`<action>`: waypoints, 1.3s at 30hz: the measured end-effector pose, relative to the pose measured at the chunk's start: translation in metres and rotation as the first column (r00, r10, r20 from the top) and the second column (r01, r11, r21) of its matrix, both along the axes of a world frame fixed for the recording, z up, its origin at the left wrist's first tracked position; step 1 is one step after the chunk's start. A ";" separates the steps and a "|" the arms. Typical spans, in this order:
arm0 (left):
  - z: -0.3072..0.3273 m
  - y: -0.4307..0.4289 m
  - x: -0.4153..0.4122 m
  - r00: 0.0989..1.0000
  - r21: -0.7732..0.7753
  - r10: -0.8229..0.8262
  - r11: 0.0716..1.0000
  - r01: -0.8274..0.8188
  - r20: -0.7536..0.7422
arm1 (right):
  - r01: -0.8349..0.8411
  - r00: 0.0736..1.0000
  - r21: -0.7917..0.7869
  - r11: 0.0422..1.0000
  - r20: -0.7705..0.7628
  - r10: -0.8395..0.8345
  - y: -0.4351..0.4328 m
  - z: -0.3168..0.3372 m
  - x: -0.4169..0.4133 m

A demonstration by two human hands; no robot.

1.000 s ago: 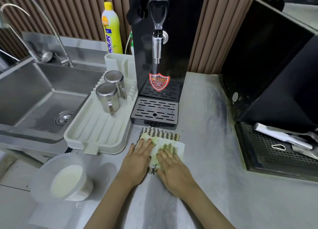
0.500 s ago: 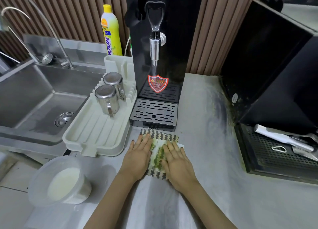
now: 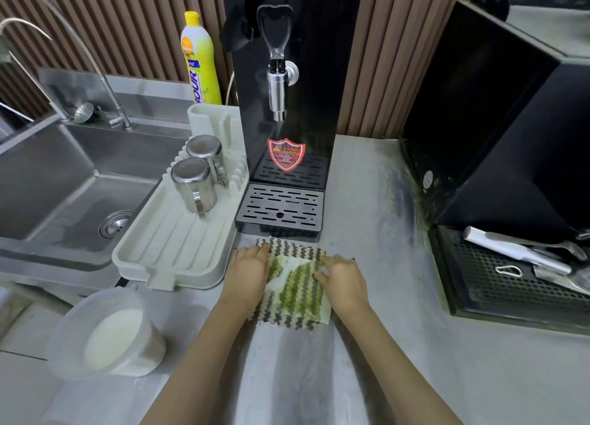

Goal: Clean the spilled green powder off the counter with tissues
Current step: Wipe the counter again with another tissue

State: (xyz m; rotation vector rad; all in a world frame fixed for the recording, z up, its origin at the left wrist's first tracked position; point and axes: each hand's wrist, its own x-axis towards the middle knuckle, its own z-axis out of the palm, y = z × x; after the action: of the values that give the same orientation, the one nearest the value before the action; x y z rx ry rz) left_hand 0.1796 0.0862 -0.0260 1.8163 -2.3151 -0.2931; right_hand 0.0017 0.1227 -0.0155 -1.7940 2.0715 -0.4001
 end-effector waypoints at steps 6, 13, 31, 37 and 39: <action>0.001 -0.009 0.002 1.000 -0.005 0.020 1.000 -0.020 -0.018 | 0.046 0.988 0.065 0.997 0.146 -0.055 -0.003 0.004 -0.002; 0.037 0.001 -0.009 0.791 0.216 0.133 0.976 -0.001 -0.597 | 0.199 0.625 0.174 0.965 0.736 -0.261 0.030 0.034 -0.039; 0.025 -0.034 -0.179 0.806 0.103 -0.516 0.821 0.562 -0.288 | 0.485 0.874 0.032 0.874 -0.055 -0.483 0.105 0.013 -0.114; -0.005 0.012 -0.121 0.910 -0.045 -0.410 0.912 0.407 -0.061 | -0.045 0.988 -0.128 0.991 -0.149 0.025 0.075 0.003 -0.110; -0.012 0.021 -0.109 0.931 -0.011 -0.365 0.931 0.364 -0.012 | -0.145 0.966 -0.073 0.987 -0.227 0.126 0.065 -0.005 -0.105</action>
State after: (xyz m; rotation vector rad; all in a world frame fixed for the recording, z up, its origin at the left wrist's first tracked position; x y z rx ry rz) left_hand 0.0709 0.1069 -0.0382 1.3615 -2.6295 -0.3432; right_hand -0.1035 0.1877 -0.0202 -2.1050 2.0868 -0.2677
